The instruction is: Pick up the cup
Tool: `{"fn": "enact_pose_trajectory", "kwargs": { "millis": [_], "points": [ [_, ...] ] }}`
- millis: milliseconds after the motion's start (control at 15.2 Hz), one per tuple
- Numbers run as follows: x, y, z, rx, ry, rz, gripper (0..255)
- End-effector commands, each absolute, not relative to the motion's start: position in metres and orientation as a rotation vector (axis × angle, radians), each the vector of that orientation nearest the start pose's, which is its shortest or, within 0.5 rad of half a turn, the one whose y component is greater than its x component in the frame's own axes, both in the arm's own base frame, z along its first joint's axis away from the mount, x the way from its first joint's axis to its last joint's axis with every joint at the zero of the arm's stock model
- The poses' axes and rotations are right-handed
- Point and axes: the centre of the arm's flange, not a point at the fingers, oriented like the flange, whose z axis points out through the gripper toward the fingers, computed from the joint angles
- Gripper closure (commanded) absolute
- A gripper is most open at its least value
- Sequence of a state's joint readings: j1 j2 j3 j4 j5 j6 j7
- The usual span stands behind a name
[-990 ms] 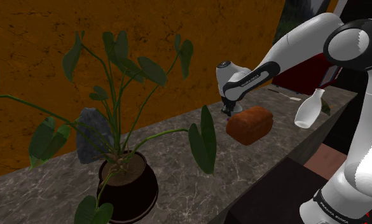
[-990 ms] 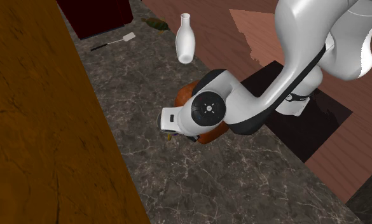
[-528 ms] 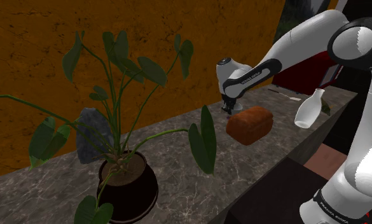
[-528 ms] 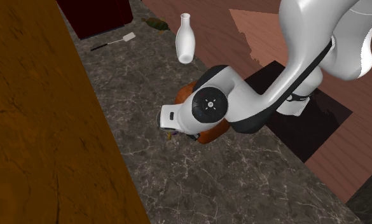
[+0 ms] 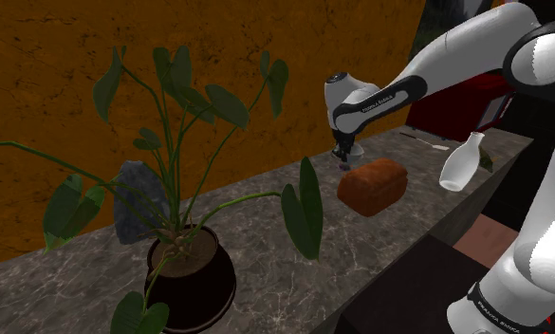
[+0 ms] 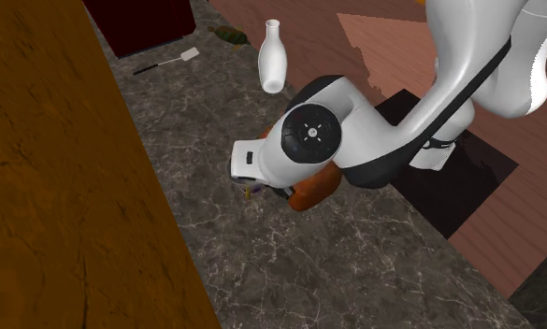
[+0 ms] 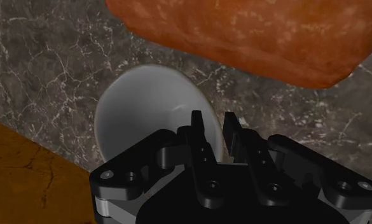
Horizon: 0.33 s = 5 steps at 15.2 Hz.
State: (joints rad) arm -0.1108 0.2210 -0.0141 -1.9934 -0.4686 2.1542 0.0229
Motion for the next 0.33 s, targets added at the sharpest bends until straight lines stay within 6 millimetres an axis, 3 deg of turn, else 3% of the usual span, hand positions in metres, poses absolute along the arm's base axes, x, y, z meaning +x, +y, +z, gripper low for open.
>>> {"fn": "enact_pose_trajectory", "kwargs": {
  "millis": [0,264],
  "points": [
    [0.582,-0.092,0.361,-3.513,-0.221,0.140,255],
    [0.582,-0.092,0.373,-3.513,-0.221,0.140,255]
  ]
}}
